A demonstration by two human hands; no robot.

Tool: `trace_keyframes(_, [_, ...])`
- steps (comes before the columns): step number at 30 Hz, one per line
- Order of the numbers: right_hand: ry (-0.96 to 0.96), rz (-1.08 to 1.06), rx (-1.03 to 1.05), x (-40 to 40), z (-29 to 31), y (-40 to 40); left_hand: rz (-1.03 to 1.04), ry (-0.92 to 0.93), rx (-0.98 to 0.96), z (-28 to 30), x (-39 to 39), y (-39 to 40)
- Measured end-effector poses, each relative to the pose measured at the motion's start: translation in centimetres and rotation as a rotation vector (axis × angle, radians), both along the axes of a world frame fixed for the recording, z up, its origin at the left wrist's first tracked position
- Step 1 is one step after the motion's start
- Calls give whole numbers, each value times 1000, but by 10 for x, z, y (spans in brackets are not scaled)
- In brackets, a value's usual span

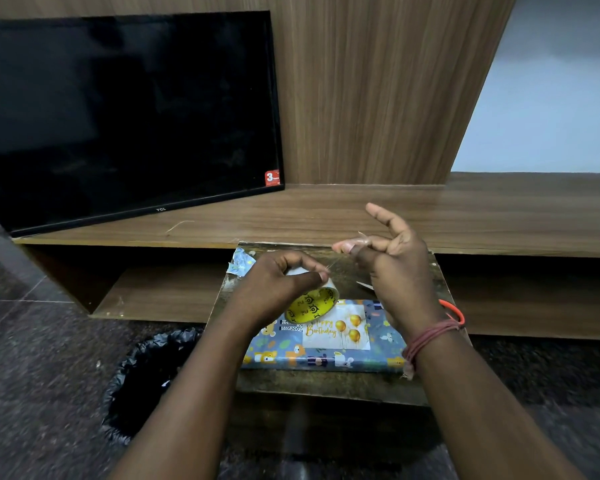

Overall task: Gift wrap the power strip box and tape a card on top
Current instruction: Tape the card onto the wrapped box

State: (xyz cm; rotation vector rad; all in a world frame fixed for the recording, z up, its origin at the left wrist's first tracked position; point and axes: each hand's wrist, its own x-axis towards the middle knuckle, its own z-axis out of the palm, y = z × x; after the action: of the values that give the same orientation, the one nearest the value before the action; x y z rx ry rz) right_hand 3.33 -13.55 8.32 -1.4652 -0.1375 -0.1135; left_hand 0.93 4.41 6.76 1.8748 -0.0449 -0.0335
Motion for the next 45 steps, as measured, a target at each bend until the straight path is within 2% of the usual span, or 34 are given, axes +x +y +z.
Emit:
trace_keyframes(6, [87,21,35,6,-4,-4,17,41,12,3,0,0])
trace_keyframes(10, [54,44,-178,8,-3,-11,-6,61,5,6,-2,0])
trace_keyframes(14, [11,86,-265,2,4,-13,-27,107,-108,6,-1,2])
trace_keyframes(21, [5,108,-221,-1,6,-17,-133,198,-182,7,-2,3])
trace_keyframes(30, [103,181,-227,5,1,-18,-283,138,-231,9,-6,4])
trace_keyframes(34, [87,206,-241,6,2,-21,-276,199,-345,7,-7,2])
trace_keyframes(38, [103,170,-229,7,-2,-22,-274,268,-450,4,-9,-2])
trace_keyframes(42, [157,34,-204,12,1,-33,-237,297,-500,-2,-6,1])
trace_keyframes(44, [152,-77,-284,19,-5,-50,-218,307,-540,-3,-6,1])
trace_keyframes(45, [158,-140,-414,24,-13,-62,-204,311,-553,-4,-7,1])
